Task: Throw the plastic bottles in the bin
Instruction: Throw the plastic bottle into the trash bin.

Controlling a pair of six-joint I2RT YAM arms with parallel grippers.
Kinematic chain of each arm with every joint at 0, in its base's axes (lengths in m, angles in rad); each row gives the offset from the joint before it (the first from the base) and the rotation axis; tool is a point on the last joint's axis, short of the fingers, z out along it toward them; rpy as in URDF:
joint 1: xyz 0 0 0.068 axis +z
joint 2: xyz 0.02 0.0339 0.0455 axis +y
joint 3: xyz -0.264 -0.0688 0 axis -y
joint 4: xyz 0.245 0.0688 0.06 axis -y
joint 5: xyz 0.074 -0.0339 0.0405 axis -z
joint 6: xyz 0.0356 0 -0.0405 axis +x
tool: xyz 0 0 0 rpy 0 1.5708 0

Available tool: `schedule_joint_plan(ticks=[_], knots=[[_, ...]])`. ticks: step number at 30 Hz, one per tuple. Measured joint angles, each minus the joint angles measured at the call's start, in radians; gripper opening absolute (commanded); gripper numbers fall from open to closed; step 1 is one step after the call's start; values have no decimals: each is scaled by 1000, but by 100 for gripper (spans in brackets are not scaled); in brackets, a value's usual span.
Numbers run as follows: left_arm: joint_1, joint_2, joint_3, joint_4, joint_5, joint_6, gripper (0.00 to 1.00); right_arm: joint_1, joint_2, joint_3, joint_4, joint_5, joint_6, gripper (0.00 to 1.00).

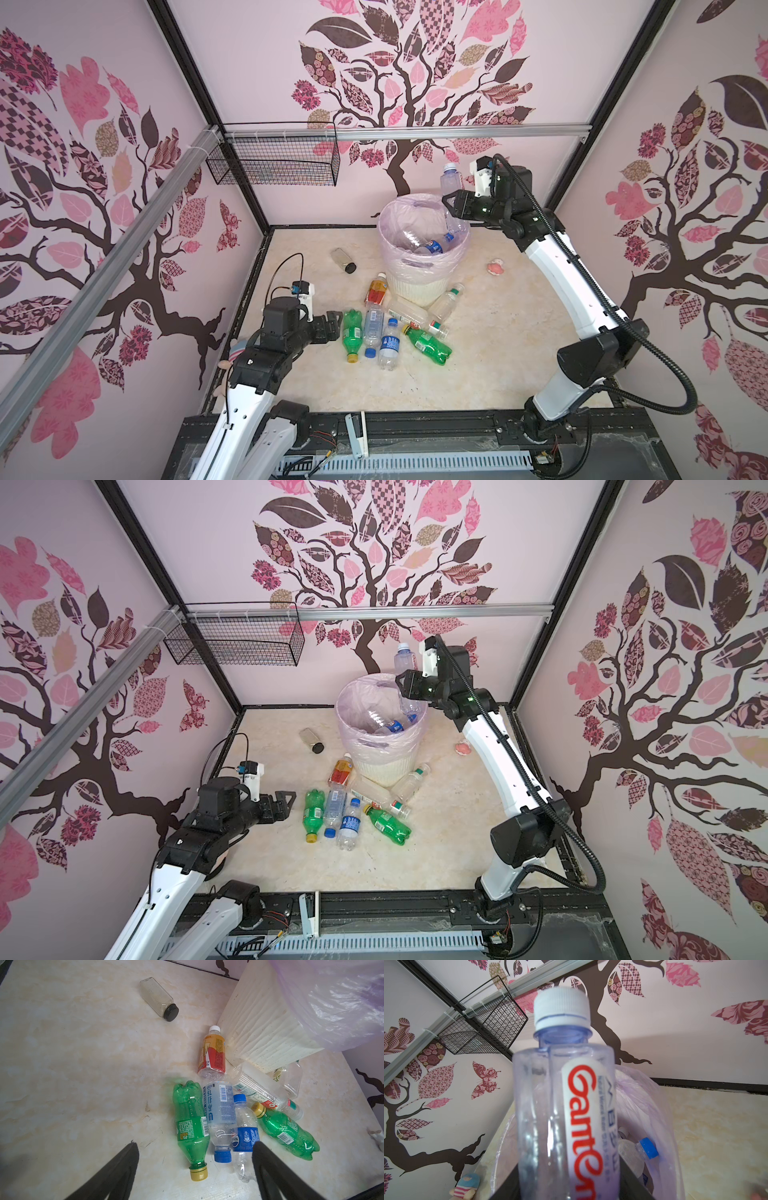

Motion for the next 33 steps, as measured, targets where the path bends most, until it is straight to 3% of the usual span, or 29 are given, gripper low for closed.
schedule_joint_plan(ticks=[11, 33], knots=[[-1, 0, 0, 0, -3, 0, 88, 7, 63, 6, -14, 4, 0, 58], [-10, 24, 0, 0, -7, 0, 87, 8, 29, -43, -29, 43, -45, 78]])
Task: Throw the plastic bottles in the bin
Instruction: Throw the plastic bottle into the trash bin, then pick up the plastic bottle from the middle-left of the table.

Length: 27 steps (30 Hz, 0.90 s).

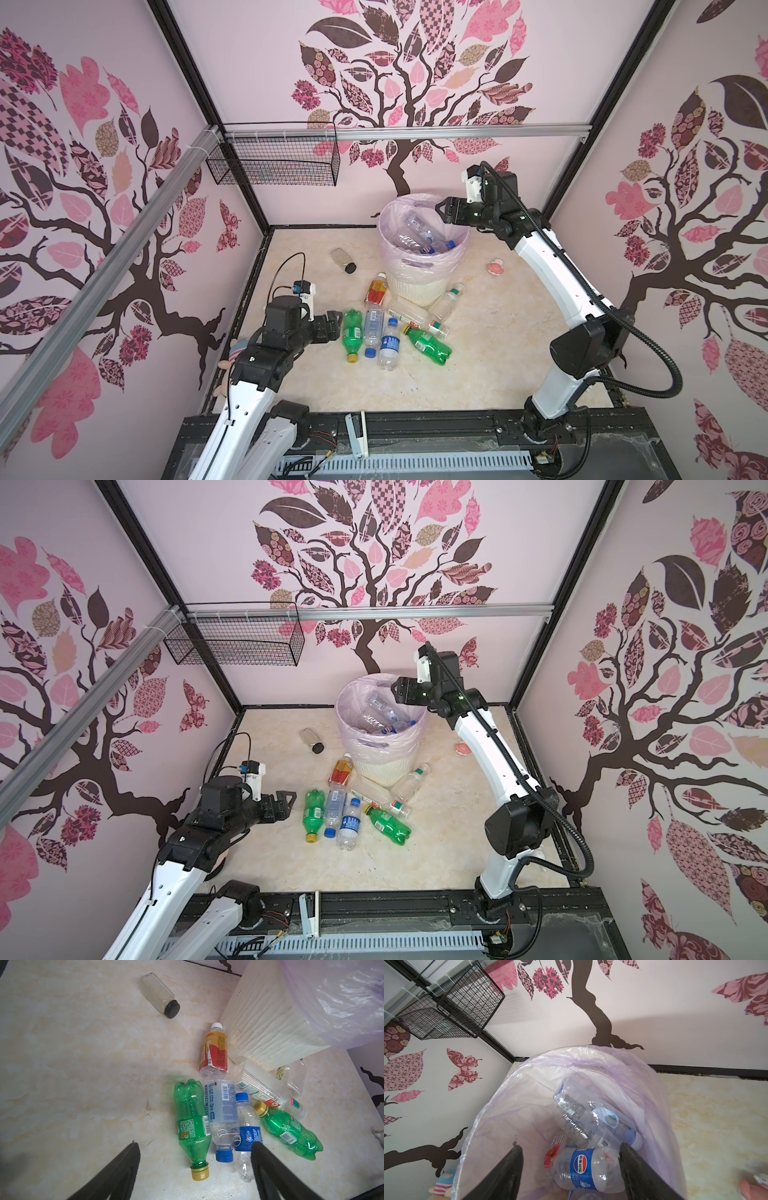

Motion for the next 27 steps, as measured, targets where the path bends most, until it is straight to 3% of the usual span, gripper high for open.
schedule_joint_plan(ticks=[14, 27], knots=[[-66, 66, 0, -1, -16, -7, 86, 0, -544, -496, 77, 74, -24, 82], [-66, 170, -7, 12, -7, -84, 82, 0, -805, -974, 71, 150, 45, 83]])
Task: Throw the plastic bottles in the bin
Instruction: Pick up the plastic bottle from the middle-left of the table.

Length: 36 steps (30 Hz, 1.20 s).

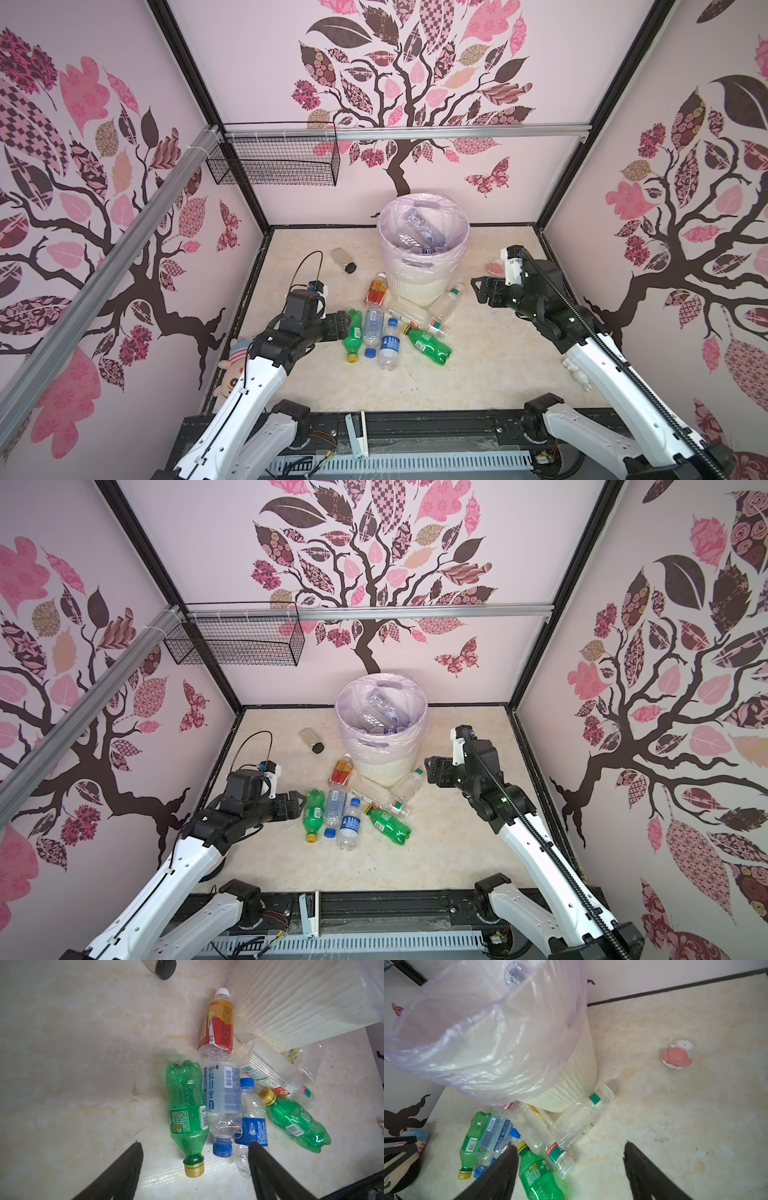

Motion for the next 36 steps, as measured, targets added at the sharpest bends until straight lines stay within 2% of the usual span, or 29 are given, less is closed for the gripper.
schedule_joint_plan(ticks=[11, 28, 36], knots=[[-26, 90, -40, 71, 0, -70, 78, 0, -115, -185, 24, -6, 68, 84], [-48, 343, -63, 183, -47, -85, 75, 0, -233, -308, 26, -39, 111, 85], [-53, 402, -63, 222, -48, -80, 71, 0, -246, -317, 26, -51, 113, 85]])
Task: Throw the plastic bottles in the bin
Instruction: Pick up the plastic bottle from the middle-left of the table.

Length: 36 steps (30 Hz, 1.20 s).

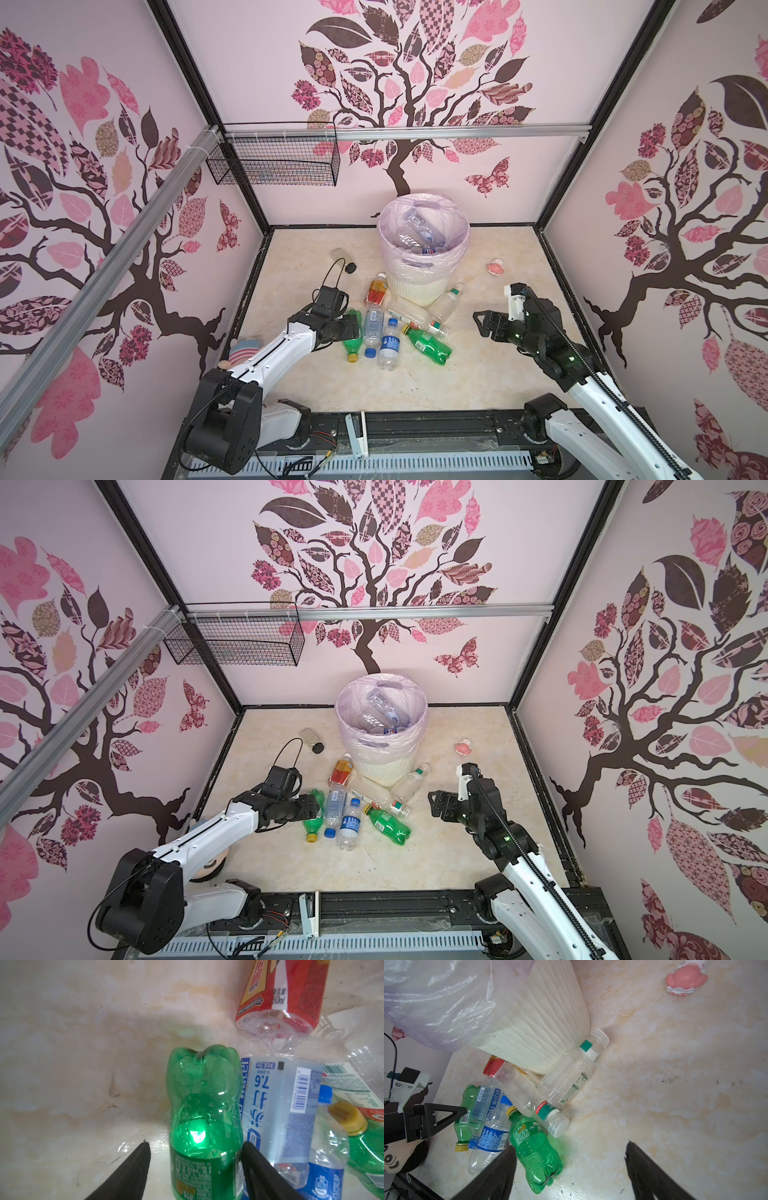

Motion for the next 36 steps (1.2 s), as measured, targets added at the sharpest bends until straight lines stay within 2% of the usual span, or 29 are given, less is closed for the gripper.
schedule_joint_plan(ticks=[15, 24, 29, 36], knots=[[0, 63, 0, 39, 0, 14, 64, 0, -17, -2, 0, -2, 3, 85], [0, 68, 1, 47, -2, 17, 66, 0, -17, -2, 0, -2, 6, 85], [-2, 70, 4, 45, -10, 18, 59, 0, -17, -2, 0, -2, 10, 85], [-4, 57, 25, -26, -34, 24, 56, 0, -17, -2, 0, -2, 10, 85]])
